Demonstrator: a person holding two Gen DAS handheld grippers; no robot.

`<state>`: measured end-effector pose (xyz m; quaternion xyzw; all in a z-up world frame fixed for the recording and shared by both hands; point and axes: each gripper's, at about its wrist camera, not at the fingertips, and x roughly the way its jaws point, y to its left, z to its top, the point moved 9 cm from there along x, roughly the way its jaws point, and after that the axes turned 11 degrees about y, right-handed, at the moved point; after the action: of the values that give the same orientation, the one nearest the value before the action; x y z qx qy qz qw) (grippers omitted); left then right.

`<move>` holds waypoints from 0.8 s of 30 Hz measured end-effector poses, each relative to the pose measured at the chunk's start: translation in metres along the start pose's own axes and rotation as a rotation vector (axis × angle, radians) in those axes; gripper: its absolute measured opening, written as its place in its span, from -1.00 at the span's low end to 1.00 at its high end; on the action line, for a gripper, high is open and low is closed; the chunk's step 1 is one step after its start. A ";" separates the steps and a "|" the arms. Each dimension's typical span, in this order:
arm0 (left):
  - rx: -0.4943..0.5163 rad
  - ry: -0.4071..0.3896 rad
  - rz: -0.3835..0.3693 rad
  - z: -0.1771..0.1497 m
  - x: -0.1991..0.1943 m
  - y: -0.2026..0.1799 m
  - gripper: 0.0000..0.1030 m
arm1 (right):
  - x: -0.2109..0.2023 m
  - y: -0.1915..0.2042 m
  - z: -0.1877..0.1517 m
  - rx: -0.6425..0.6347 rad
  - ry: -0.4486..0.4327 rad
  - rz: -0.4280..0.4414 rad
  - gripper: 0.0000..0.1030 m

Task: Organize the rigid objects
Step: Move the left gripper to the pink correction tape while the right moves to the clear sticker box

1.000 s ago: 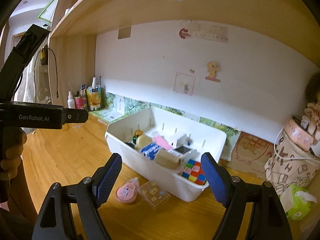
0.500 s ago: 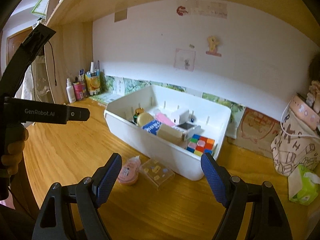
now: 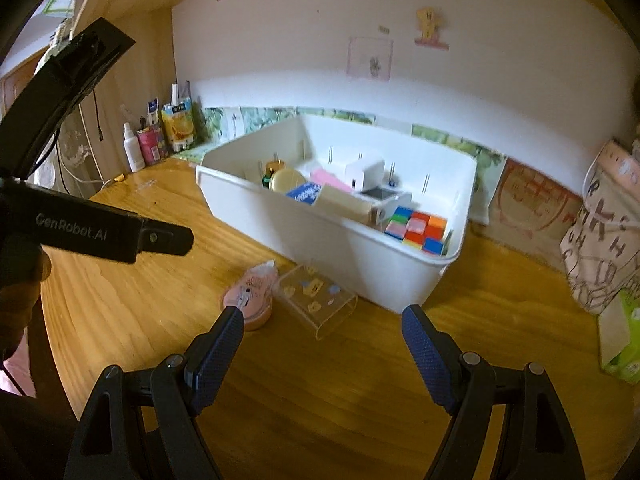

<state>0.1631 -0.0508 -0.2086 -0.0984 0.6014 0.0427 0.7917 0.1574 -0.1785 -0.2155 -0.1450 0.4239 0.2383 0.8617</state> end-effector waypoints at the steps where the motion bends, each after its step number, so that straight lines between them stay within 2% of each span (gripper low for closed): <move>1: 0.005 0.009 -0.001 0.001 0.003 -0.001 0.61 | 0.004 -0.001 -0.001 0.014 0.013 0.015 0.59; 11: 0.056 0.118 -0.014 0.009 0.035 -0.013 0.61 | 0.036 -0.018 -0.007 0.149 0.114 0.078 0.59; 24: 0.088 0.267 0.003 0.009 0.079 -0.031 0.60 | 0.055 -0.033 -0.016 0.212 0.176 0.096 0.59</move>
<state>0.1993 -0.0830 -0.2793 -0.0676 0.7029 0.0038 0.7080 0.1933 -0.1975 -0.2672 -0.0530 0.5269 0.2193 0.8194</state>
